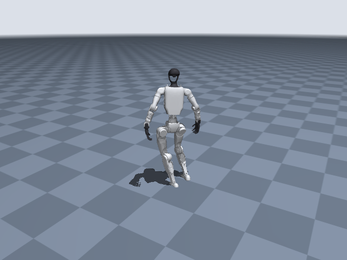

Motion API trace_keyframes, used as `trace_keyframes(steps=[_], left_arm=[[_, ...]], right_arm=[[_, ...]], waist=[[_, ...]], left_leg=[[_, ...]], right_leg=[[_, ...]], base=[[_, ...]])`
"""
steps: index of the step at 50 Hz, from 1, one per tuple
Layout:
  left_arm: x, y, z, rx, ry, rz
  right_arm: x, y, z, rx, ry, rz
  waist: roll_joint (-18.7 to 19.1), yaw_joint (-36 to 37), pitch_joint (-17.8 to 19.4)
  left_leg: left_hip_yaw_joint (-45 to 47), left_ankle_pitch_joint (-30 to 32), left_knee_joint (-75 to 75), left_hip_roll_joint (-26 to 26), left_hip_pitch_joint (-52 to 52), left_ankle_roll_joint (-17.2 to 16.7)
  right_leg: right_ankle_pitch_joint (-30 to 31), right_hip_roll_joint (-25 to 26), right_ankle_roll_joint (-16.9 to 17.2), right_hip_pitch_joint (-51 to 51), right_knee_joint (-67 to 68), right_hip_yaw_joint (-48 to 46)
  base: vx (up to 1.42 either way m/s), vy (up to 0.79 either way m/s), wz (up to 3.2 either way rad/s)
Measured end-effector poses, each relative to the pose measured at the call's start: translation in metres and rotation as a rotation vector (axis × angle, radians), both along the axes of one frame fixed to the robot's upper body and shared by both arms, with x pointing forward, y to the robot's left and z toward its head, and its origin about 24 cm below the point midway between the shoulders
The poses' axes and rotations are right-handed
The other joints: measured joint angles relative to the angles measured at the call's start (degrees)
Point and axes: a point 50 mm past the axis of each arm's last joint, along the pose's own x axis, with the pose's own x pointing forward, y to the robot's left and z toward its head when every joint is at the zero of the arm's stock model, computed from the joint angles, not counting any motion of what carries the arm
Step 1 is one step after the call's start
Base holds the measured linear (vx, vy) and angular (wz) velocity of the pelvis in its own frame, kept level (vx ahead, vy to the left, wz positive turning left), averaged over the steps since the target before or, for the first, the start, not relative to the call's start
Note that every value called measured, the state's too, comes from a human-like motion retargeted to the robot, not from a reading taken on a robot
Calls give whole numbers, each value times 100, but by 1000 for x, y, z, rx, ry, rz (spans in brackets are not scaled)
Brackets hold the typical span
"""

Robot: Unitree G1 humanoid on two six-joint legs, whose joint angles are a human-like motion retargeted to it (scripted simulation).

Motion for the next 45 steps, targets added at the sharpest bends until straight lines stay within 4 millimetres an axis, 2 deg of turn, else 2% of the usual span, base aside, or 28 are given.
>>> trace_keyframes(steps=[3,5,10,12,15,18,20,22,23,24,25,27,28,30,32,35,37,38,40,41,43,45], left_arm=[[11,6,0,59,-46,20],[19,7,0,83,-80,23],[49,-5,0,58,-194,-53],[67,-7,6,31,-264,-124],[96,-6,27,-18,-405,-241],[122,-9,63,-76,-576,-378],[143,-19,94,-120,-718,-487],[168,-36,126,-148,-887,-577],[180,-45,142,-151,-976,-612],[190,-53,155,-153,-1058,-632],[198,-62,167,-154,-1137,-641],[204,-74,180,-170,-1241,-598],[203,-78,182,-181,-1268,-559],[199,-80,181,-188,-1283,-468],[190,-73,176,-166,-1251,-382],[169,-63,165,-150,-1167,-325],[161,-58,164,-154,-1139,-321],[160,-58,166,-164,-1139,-324],[162,-61,173,-192,-1159,-351],[166,-63,178,-195,-1188,-367],[179,-71,186,-206,-1260,-393],[193,-83,191,-225,-1331,-418]], right_arm=[[-33,-2,-15,-23,125,-44],[-48,0,-21,-28,179,-60],[-52,11,-27,-15,171,-75],[-39,11,-21,-5,98,-79],[0,9,6,19,-104,-62],[42,12,53,45,-357,18],[62,23,87,67,-516,91],[73,38,110,98,-631,146],[77,46,117,116,-673,165],[79,55,121,135,-701,184],[81,63,123,155,-722,203],[84,80,125,191,-736,258],[85,87,127,208,-740,294],[88,101,137,230,-765,385],[92,112,154,244,-816,475],[92,125,179,268,-904,577],[94,133,196,285,-974,629],[96,137,204,294,-1009,651],[100,142,217,322,-1063,667],[102,144,219,331,-1078,655],[109,147,220,335,-1100,621],[114,148,211,332,-1093,568]], waist=[[-71,111,11],[-101,186,31],[-15,330,253],[123,306,336],[657,317,322],[903,212,222],[907,108,193],[828,38,226],[798,33,252],[770,66,274],[742,119,294],[608,249,320],[541,342,335],[360,603,287],[-35,787,63],[-434,1233,-214],[-501,1488,-245],[-468,1570,-210],[-320,1583,-108],[-162,1522,-70],[322,1411,-27],[741,1196,-9]], left_leg=[[-95,-73,285,-38,6,7],[-168,-192,611,-13,-38,3],[-625,-751,2523,295,-579,-101],[-544,-966,3791,784,-840,72],[-816,-970,5628,1629,-1250,112],[-1246,-648,6387,1594,-1007,-58],[-1497,-678,6272,1190,-670,-226],[-1584,-1151,5836,875,-541,-159],[-1583,-1459,5560,826,-577,-76],[-1511,-1694,5294,840,-665,8],[-1402,-1893,5033,885,-780,92],[-1127,-2007,4692,756,-1120,329],[-1018,-2001,4600,683,-1304,423],[-913,-1819,4344,429,-1748,488],[-880,-1060,3787,-103,-2273,427],[-780,550,2801,-530,-2936,32],[-577,947,2514,-471,-3234,-158],[-470,590,2776,-333,-3373,-99],[-307,-563,3941,61,-3463,213],[-351,-1025,4658,275,-3338,341],[-600,-1622,5730,686,-2906,379],[-919,-1720,5810,688,-2190,169]], right_leg=[[-157,-106,-111,239,-31,-154],[-247,-158,-180,410,-67,-274],[-191,23,-349,738,8,-426],[-61,238,-399,727,79,-481],[439,994,-495,339,30,-478],[816,1481,-451,-370,411,-284],[1188,1673,-244,-836,722,-119],[2146,1858,331,-1195,644,175],[2814,2012,767,-1323,407,373],[3123,2053,913,-1429,194,390],[3252,2038,915,-1523,-5,317],[2756,1674,866,-1693,470,217],[2301,1460,720,-1714,1055,102],[1204,928,187,-1565,2525,-205],[699,272,-63,-1144,3534,-221],[989,-69,59,-132,3208,-157],[895,-70,99,238,2210,-223],[558,-56,10,279,1820,-305],[-180,53,-217,89,1386,-411],[-244,247,-274,-125,1286,-404],[-31,856,-353,-587,947,-418],[511,1423,-287,-1083,583,-391]], base=[[-9,-6,20],[-9,-7,20],[-18,-5,6],[-31,1,4],[-44,5,-48],[-63,10,-77],[-77,12,-60],[-87,8,-42],[-92,1,-45],[-95,-4,-56],[-99,-1,-64],[-105,6,-59],[-108,3,-50],[-111,-6,-32],[-117,-15,28],[-125,-16,56],[-131,-12,31],[-133,-9,-10],[-136,-9,-49],[-138,-10,-88],[-139,-13,-127],[-135,-19,-112]])
